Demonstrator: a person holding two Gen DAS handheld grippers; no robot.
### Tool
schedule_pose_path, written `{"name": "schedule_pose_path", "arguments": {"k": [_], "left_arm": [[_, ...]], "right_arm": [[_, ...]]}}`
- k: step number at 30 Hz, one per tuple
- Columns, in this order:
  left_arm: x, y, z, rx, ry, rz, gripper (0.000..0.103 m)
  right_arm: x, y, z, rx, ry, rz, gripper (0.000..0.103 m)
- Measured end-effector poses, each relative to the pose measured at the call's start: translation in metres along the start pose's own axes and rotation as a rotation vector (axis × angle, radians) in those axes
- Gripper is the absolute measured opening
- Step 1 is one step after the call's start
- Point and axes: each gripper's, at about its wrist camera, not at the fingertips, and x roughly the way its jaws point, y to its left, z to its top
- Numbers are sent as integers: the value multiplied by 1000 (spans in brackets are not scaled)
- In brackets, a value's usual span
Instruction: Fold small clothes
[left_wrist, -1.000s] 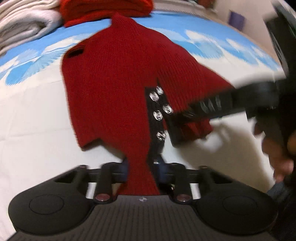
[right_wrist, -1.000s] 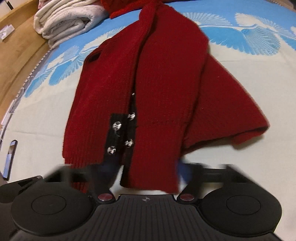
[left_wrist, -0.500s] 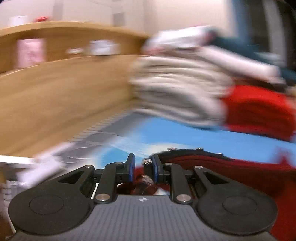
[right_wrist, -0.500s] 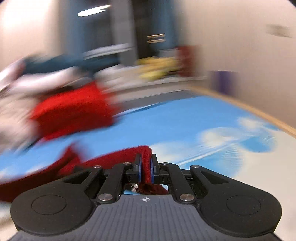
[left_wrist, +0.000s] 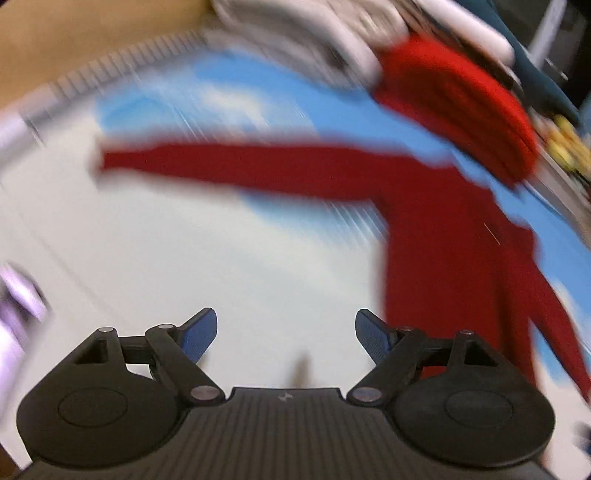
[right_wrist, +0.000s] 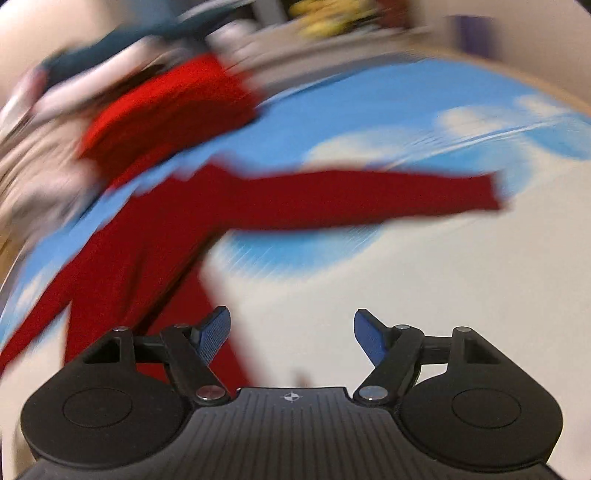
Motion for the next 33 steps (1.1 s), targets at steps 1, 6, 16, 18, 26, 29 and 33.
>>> {"name": "schedule_pose_path", "arguments": {"k": [1,6,16,18,26,29,33], "left_arm": [[-1,-8,-20,-8,55,-46,86],[11,-26,-79,-77,118,-63,97],[43,-58,-105,78,184,-178,101],[39,-63,-106,125,165,-179,80],[16,-45,-69,110,72,-142,24],[17,-20,-58,85,121,-126,24],[17,8,-56,163,192,-129,26]], "right_arm": [[0,21,-10,-74,32,28,76],[-3,92,-39,-330,11,44,79],[43,109,-62,-651,13,-221,56],[41,96,-46,-545,36,-196,18],[-16,-13,31,94,-107,-70,14],[-25,-71,26,379,-35,3,12],[-43,-109,-19,596,63,59,12]]}}
